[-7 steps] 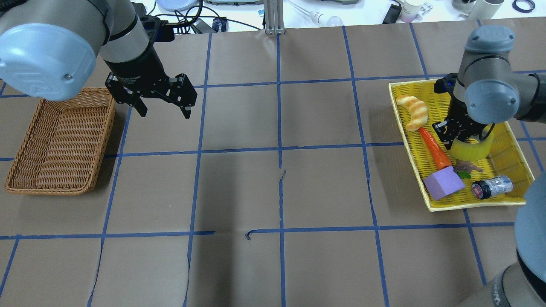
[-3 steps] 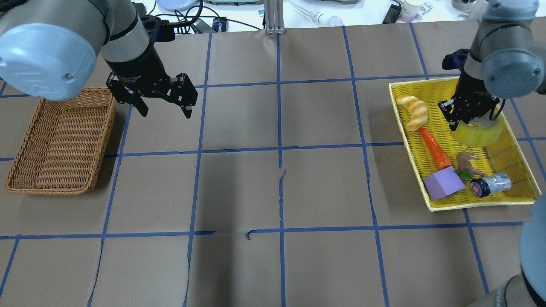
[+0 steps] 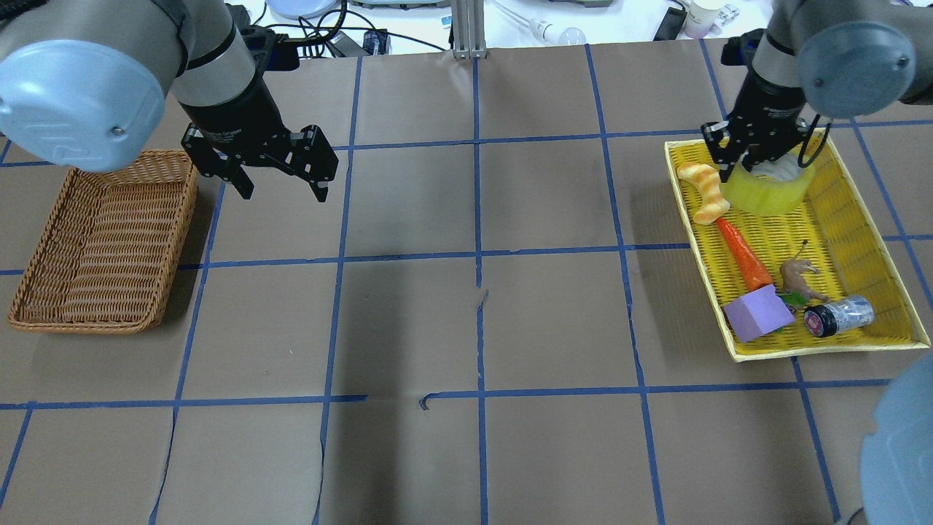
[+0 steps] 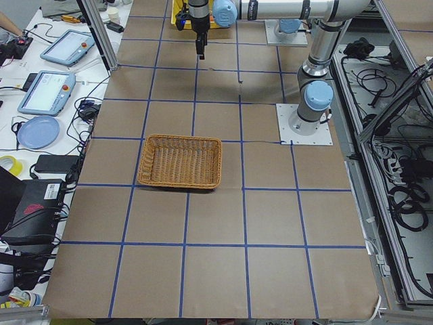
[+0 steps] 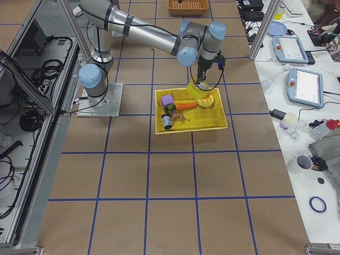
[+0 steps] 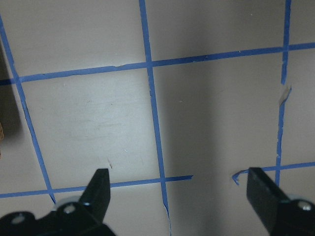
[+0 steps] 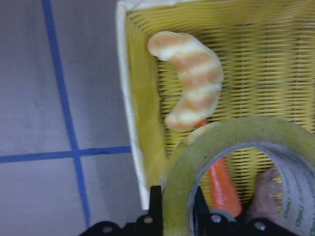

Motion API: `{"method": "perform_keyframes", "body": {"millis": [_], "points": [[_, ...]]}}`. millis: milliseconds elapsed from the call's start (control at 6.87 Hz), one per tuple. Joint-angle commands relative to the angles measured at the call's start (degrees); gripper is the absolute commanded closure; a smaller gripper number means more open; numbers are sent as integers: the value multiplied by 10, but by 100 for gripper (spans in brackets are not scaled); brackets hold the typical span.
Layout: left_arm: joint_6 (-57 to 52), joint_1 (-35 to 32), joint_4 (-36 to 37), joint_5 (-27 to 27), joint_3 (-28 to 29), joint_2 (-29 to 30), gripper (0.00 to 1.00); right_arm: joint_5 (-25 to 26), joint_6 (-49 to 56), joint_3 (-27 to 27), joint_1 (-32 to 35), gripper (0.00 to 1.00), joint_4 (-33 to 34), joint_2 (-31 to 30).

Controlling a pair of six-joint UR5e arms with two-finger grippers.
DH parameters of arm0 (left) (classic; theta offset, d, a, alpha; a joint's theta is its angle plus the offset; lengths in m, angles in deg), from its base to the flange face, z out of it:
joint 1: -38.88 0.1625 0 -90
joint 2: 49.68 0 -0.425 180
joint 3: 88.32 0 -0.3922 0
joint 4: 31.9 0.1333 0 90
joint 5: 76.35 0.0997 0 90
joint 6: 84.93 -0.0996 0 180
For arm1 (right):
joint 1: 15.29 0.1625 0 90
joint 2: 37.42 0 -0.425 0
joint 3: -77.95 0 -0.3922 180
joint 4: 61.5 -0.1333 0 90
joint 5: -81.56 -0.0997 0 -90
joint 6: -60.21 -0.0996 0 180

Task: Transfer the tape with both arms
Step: 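Lift the tape roll and carry it with the right gripper to table center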

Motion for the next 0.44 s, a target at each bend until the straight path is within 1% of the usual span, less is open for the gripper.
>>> {"method": "perform_keyframes", "body": {"millis": [0,146,291], "points": [[0,0,0,1,1,1,0,-22,-217,0,140,100,30,4],[0,0,1,1,1,1,0,-68,-333,11,206,100,47,10],[-1,0,1,1,1,1,0,-82,-407,22,259,100,91,13]]}}
